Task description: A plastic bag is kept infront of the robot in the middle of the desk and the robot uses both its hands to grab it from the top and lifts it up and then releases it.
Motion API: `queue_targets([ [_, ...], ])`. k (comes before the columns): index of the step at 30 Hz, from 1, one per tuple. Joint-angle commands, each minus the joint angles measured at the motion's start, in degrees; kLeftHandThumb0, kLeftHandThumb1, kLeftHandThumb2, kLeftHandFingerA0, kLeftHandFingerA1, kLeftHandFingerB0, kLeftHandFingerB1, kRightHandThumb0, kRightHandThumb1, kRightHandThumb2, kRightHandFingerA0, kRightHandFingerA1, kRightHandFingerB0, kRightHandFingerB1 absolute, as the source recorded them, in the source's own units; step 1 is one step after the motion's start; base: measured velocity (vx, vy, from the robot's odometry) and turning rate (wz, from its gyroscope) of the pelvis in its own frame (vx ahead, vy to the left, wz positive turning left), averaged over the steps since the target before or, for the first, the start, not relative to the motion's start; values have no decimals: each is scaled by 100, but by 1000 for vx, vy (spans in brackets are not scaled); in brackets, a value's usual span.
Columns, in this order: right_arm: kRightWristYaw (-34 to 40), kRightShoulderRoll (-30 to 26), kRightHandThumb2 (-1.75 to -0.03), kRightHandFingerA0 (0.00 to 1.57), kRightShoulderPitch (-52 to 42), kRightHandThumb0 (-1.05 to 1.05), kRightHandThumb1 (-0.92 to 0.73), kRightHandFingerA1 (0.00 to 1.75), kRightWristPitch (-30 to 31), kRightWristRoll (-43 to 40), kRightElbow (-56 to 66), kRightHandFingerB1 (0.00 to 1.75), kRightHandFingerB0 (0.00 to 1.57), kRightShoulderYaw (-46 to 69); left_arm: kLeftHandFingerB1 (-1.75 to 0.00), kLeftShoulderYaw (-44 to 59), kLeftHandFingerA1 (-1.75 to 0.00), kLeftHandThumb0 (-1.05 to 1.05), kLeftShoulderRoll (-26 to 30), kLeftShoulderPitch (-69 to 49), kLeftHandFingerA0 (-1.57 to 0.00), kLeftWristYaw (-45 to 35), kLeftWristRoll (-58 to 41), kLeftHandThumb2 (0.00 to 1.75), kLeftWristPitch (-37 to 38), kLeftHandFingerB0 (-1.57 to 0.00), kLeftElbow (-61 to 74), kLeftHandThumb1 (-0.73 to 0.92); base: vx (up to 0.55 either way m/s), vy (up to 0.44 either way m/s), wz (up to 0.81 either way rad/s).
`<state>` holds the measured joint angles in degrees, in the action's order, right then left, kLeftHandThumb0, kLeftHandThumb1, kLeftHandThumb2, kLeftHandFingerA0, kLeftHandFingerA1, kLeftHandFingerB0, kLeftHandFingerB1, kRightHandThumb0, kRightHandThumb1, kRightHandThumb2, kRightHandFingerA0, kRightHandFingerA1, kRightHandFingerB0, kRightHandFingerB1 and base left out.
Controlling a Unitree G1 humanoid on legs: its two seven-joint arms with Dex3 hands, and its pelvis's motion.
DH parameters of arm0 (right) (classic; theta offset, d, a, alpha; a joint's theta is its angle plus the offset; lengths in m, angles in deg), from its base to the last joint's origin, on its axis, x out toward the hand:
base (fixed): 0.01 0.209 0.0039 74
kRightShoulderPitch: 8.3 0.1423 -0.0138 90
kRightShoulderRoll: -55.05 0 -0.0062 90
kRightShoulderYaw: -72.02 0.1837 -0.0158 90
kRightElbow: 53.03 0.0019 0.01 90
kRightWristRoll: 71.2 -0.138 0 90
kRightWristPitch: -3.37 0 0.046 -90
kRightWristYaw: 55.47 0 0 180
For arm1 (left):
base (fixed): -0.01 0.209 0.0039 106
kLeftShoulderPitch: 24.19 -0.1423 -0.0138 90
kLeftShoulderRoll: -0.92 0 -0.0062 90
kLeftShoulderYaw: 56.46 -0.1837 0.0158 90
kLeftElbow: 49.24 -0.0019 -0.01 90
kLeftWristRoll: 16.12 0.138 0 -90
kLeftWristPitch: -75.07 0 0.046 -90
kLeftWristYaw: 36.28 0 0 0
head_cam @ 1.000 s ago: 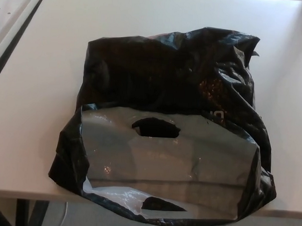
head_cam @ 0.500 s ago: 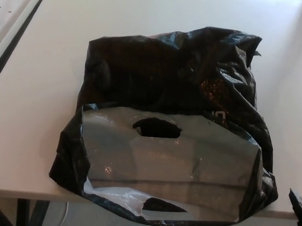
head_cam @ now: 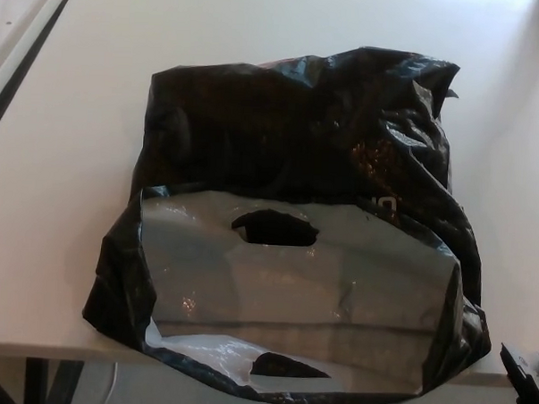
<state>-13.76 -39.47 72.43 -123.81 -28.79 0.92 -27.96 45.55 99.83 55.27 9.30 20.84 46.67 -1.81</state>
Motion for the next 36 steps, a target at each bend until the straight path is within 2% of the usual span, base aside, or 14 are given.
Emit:
queue_targets([
  [1,-84,-142,-76,1,82,-60,-38,28,57,-140,-77,14,0,-31,-33,-80,-33,-28,177,-115,-28,-217,-394,58,324,-28,43,47,0,0,0],
  [10,-95,-255,-78,1,-6,-63,-41,28,50,-186,198,13,0,-3,-33,160,-33,-25,673,-767,-28,-893,-1233,58,645,-27,503,45,0,0,0],
  [12,-28,-302,-64,8,-35,-55,-49,27,64,-183,369,8,0,58,-32,189,-33,-24,696,-710,-29,-948,-1306,57,701,-28,500,46,0,0,0],
  [15,-4,-317,-76,2,-74,-60,-38,31,86,-191,511,14,0,98,-32,190,-33,-25,671,-682,-29,-1107,-1419,57,651,-27,560,46,0,0,0],
  [16,-59,-392,-56,9,-107,-56,-51,27,211,-132,752,12,0,154,-33,120,-34,-30,592,-697,-29,-1305,-1563,59,403,-27,786,45,0,0,0],
  [17,-89,-442,-75,1,-90,-57,-37,33,251,-112,875,14,0,191,-32,23,-33,-29,522,-616,-27,-1391,-1544,58,417,-26,909,45,0,0,0],
  [21,-399,-537,-75,2,-143,-57,-37,33,430,-199,1304,16,1,304,-32,-134,-33,-30,373,-438,-26,-1524,-1350,59,374,-26,1130,46,0,0,0],
  [22,-441,-562,-56,11,-95,-52,-51,28,415,-218,1347,18,1,317,-50,-216,-51,-17,328,-369,-12,-1594,-1310,88,336,-12,1196,35,0,0,0],
  [25,-581,-569,-55,12,-8,-53,-50,28,549,-182,1561,19,1,307,-51,-423,-51,-17,249,-187,-13,-1792,-1296,87,320,-12,1281,33,0,0,0],
  [26,-623,-579,-75,4,24,-54,-35,41,560,-176,1602,21,0,301,-51,-472,-51,-17,231,-132,-12,-1826,-1278,87,308,-12,1283,33,0,0,0],
  [30,-915,-632,-55,17,266,-53,-49,31,622,-173,1749,20,0,245,-50,-751,-51,-18,99,138,-11,-2114,-1315,87,123,-11,1360,33,0,0,0],
  [31,-953,-646,-71,11,320,-56,-40,41,590,-179,1753,17,3,229,-50,-805,-51,-17,76,205,-11,-2152,-1321,86,133,-11,1340,33,0,0,0],
  [35,-1118,-663,-72,12,577,-59,-41,41,545,-153,1848,19,3,143,-50,-986,-51,-19,-49,399,-11,-2301,-1282,87,13,-10,1345,33,0,0,0],
  [36,-1125,-672,-55,18,658,-56,-51,32,550,-103,1868,23,0,113,-51,-1016,-51,-18,-104,437,-11,-2323,-1266,86,-51,-11,1379,32,0,0,0],
])
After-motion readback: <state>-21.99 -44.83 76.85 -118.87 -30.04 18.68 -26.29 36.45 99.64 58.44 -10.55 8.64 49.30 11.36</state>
